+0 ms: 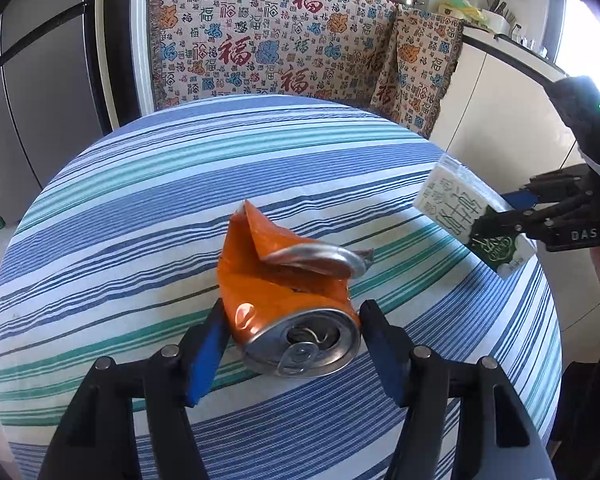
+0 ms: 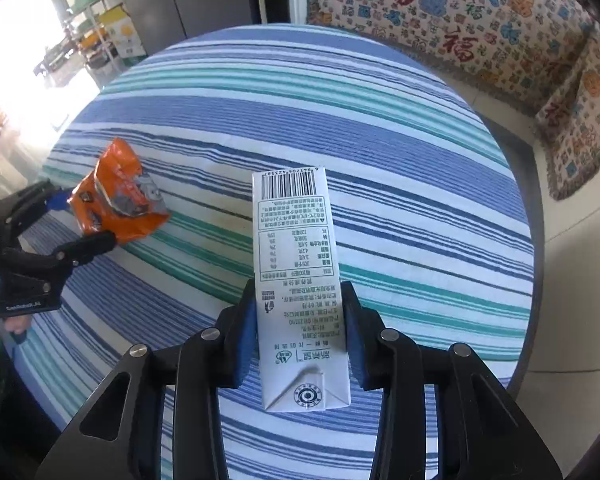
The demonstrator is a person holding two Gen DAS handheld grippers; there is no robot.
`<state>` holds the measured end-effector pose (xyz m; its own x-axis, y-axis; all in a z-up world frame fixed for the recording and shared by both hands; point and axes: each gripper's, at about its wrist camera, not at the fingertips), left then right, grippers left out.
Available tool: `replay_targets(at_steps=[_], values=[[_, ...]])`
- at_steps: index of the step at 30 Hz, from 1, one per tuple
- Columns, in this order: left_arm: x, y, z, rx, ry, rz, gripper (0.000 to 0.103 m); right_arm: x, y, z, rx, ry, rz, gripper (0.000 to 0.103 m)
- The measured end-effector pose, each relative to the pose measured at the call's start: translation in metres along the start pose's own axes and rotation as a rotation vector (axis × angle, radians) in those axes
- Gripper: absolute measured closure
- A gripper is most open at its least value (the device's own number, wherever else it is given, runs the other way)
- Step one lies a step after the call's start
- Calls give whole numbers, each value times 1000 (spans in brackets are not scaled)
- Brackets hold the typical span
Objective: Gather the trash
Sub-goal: 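Carry the orange can and milk carton over the blue wastebasket with both tools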
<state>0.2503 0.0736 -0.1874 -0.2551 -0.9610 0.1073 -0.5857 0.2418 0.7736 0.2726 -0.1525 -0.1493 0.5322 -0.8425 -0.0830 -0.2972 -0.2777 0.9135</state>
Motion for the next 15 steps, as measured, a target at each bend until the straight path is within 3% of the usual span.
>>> replay_targets(at_steps=[6,15], values=[[22,14,-3,21,6,37,37,6,30,20,42,-52,-35,64],[104,11,-14,10,-74,107,37,45,56,68,82,-186,-27,64]])
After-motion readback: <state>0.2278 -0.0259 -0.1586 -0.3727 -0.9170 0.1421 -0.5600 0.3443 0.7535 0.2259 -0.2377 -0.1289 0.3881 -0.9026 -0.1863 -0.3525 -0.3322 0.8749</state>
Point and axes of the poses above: each gripper's, at about its wrist camera, not at the fingertips, and y roughly against the way its jaws point, x to its right, z to its underside, and after that the axes turned 3 degrees about -z, right-handed
